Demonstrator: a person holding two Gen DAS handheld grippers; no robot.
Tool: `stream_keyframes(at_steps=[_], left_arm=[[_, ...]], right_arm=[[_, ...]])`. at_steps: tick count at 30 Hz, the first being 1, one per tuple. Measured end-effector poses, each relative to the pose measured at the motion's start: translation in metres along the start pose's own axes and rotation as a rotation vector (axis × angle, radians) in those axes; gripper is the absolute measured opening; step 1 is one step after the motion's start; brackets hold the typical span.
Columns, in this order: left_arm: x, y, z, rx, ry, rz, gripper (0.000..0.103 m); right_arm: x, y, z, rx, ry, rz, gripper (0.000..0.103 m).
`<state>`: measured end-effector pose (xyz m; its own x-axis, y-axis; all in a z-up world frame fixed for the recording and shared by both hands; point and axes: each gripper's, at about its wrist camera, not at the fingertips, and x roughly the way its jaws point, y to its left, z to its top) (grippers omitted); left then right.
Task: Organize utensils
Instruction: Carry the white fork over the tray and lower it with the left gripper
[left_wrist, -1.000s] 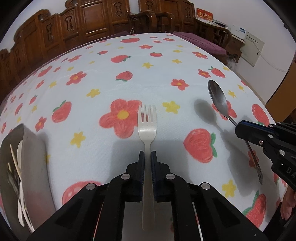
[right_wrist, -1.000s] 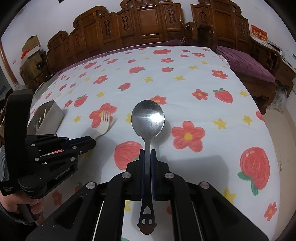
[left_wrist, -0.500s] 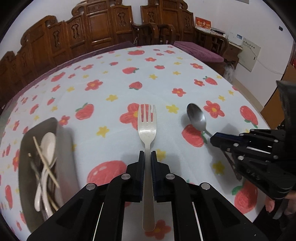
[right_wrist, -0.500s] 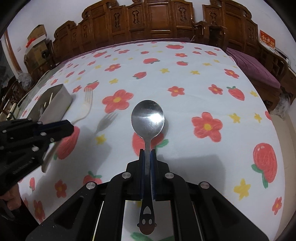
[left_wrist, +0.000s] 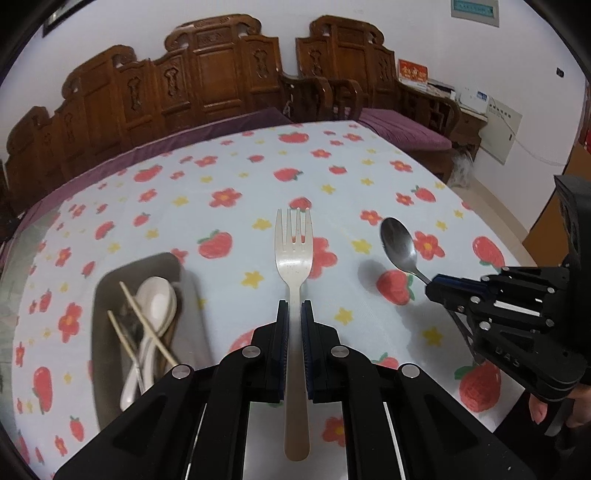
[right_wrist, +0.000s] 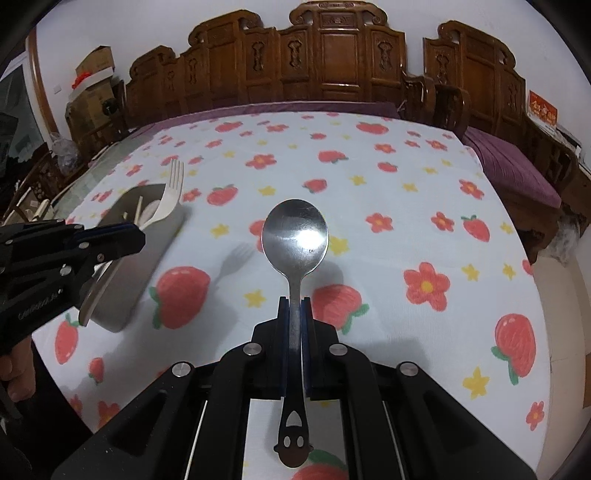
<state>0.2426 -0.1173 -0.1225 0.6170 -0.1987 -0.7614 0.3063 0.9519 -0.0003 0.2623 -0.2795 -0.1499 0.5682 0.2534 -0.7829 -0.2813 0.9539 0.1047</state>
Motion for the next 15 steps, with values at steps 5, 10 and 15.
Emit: stream_keyframes(at_steps=[5, 10, 15], left_arm=[[-0.014, 0.019, 0.004, -0.02, -0.025, 0.016, 0.006], [-0.023, 0.047, 0.005, -0.045, -0.037, 0.04, 0.006], [-0.027, 0.079, 0.001, -0.086, -0.029, 0.058, 0.006]], right_arm=[[-0.014, 0.014, 0.008, -0.027, -0.021, -0.001, 0.007], [-0.023, 0.03, 0.018, -0.05, -0.038, 0.003, 0.007], [-0.025, 0.048, 0.025, -0.073, -0.045, 0.005, 0.007]])
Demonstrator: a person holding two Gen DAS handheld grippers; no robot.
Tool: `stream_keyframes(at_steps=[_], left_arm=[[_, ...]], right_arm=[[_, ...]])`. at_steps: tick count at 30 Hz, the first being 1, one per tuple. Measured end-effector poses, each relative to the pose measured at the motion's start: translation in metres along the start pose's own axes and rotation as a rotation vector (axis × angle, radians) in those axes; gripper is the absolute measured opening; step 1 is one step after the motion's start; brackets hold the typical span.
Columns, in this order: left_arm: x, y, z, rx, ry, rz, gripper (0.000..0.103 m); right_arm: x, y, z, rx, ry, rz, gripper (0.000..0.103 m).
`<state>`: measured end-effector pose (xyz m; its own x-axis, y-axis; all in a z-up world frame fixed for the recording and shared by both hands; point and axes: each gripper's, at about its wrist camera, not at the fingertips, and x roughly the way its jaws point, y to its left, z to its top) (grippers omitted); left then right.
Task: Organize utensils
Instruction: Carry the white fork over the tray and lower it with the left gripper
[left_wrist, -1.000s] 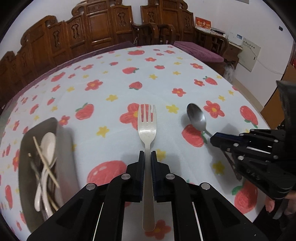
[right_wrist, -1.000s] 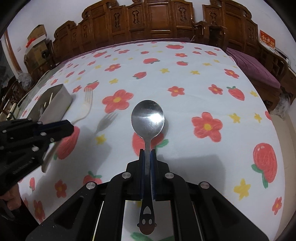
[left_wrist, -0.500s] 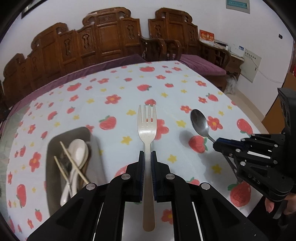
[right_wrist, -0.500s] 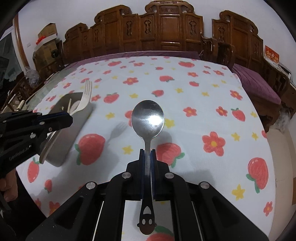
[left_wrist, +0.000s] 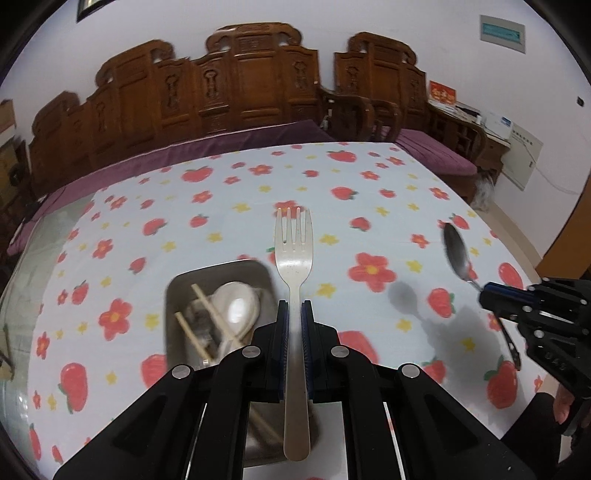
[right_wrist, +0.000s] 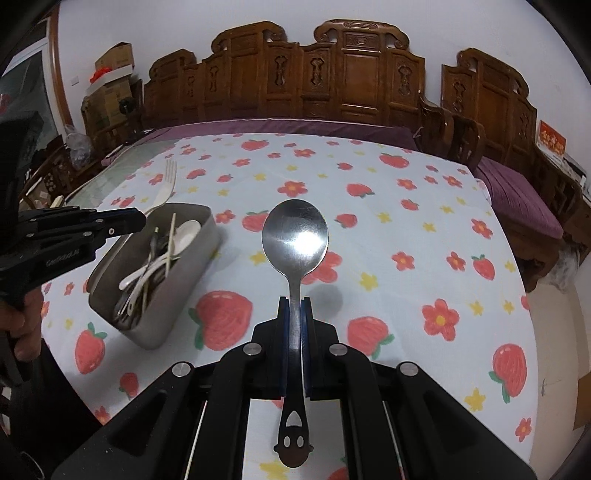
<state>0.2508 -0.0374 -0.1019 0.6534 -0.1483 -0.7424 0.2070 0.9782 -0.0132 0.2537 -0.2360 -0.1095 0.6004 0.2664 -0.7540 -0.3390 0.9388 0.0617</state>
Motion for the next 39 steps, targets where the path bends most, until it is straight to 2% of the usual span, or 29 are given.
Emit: stream_keyframes(at_steps=[6, 12, 19, 32, 39], left_arm=[[0.006, 0.038, -0.006, -0.053, 0.029, 0.014, 0.006], [0.017, 0.055, -0.012, -0.078, 0.054, 0.024, 0.006], [0.042, 0.053, -0.021, -0.113, 0.101, -0.002, 0.006], [0.067, 0.034, -0.025, -0.104, 0.159, -0.015, 0.006], [0.049, 0.049, -0.024, -0.117, 0.124, -0.007, 0.02]], right_arm=[[0.004, 0.02, 0.006, -0.031, 0.009, 0.004, 0.007], [0.007, 0.037, 0.01, -0.049, 0.012, 0.012, 0.007], [0.008, 0.045, 0.011, -0.054, 0.019, 0.015, 0.007], [0.008, 0.047, 0.01, -0.056, 0.021, 0.017, 0.007], [0.013, 0.053, 0.009, -0.067, 0.027, 0.018, 0.007]])
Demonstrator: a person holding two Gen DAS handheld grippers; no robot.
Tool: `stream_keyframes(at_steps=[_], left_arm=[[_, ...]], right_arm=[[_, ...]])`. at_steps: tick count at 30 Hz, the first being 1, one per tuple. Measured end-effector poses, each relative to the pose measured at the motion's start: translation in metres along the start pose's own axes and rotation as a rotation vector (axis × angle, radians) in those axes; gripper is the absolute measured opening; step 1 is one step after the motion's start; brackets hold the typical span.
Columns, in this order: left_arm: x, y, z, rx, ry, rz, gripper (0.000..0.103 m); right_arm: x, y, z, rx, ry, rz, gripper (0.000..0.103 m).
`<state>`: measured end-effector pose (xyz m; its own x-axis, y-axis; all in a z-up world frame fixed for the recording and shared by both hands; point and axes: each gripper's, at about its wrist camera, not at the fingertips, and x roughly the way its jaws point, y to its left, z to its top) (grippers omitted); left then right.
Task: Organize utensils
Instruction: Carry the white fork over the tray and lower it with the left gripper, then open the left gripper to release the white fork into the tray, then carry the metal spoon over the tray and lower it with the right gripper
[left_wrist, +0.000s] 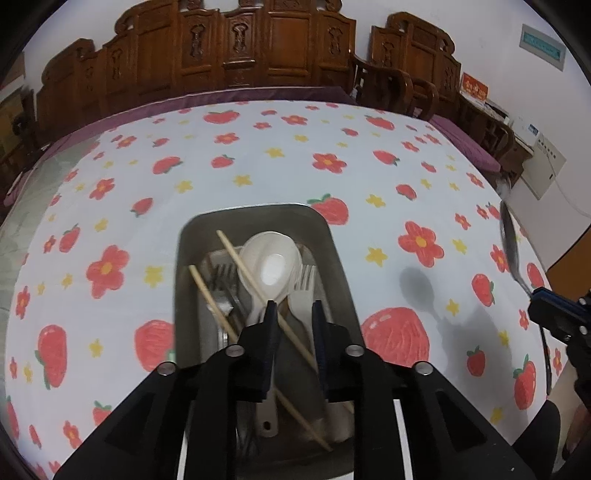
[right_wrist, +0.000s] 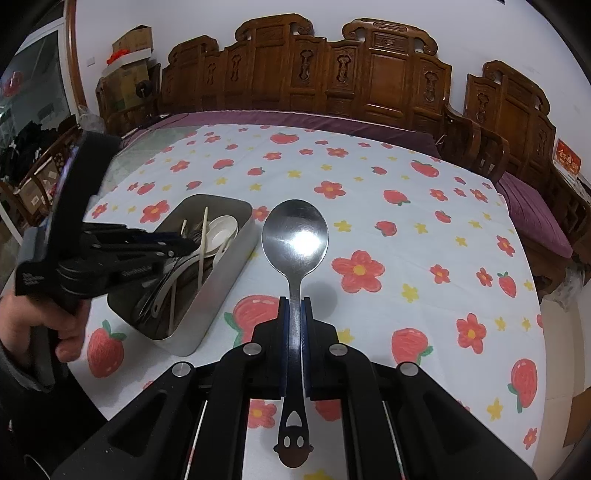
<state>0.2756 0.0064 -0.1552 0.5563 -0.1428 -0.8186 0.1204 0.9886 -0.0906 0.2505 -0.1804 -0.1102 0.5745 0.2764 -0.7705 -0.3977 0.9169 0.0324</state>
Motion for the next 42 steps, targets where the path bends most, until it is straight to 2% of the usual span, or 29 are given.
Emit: stream_keyframes(at_steps=[15, 20, 22, 25, 42], left_arm=[[-0.049, 0.045, -0.007, 0.024, -0.094, 0.067, 0.043], [-0.062, 0.059, -0.006, 0.018, -0.128, 0.078, 0.061], [-0.066, 0.064, -0.006, 0.016, -0.144, 0.085, 0.077], [-0.069, 0.072, -0.005, 0.004, -0.159, 0.085, 0.085], [-0.068, 0.102, -0.012, -0.014, -0.156, 0.09, 0.087]], right_arm=[[0.014, 0.038, 0.018, -0.042, 0.001, 0.028, 0.007], [0.019, 0.055, 0.027, -0.061, 0.001, 0.043, 0.007], [0.021, 0.062, 0.03, -0.067, 0.001, 0.048, 0.007], [0.023, 0.069, 0.034, -0.075, 0.0, 0.055, 0.007], [0.054, 0.106, 0.056, -0.056, 0.018, 0.12, 0.007]])
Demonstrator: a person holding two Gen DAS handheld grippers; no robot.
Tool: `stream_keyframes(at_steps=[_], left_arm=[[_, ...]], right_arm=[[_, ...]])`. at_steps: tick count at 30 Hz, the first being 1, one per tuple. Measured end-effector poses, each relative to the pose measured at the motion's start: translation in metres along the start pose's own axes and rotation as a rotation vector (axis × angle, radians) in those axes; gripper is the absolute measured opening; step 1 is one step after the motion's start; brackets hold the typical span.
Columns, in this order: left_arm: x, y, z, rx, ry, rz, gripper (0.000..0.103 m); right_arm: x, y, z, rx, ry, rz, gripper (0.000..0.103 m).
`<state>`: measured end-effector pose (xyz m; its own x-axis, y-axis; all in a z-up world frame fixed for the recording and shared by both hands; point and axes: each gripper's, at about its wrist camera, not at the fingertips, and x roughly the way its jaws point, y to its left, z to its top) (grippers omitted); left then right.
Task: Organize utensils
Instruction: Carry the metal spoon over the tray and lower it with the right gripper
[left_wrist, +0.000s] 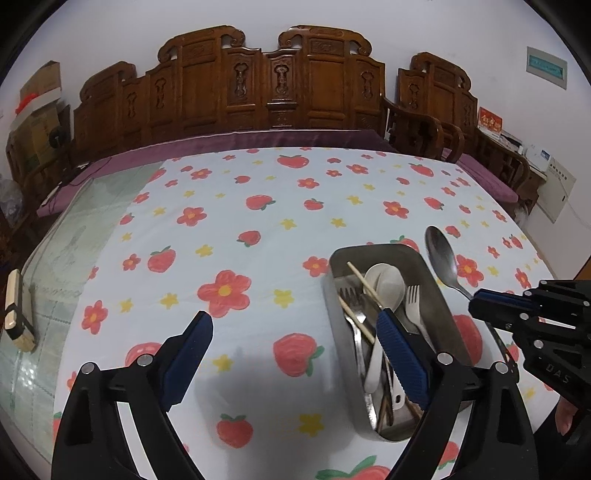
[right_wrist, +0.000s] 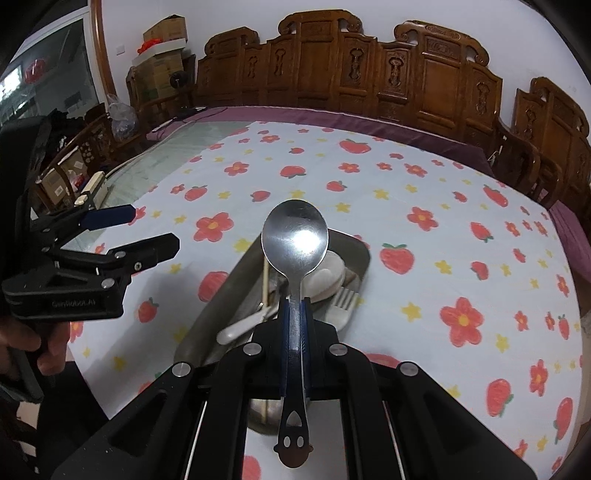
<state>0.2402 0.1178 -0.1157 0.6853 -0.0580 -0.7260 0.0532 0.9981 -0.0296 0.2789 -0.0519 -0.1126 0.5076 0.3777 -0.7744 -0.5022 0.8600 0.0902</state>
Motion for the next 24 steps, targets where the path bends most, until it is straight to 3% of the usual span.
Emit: stream_keyframes(at_steps=[15, 24], left_arm=[[0.009, 0.016, -0.007, -0.004, 0.016, -0.015, 0.087], [0.015, 0.014, -0.012, 0.009, 0.031, -0.014, 0.087]], right_arm=[[0.048, 0.01, 0.006, 0.077, 0.041, 0.026, 0.007], [0.072, 0.004, -0.003, 0.096, 0.082, -0.017, 0.007]])
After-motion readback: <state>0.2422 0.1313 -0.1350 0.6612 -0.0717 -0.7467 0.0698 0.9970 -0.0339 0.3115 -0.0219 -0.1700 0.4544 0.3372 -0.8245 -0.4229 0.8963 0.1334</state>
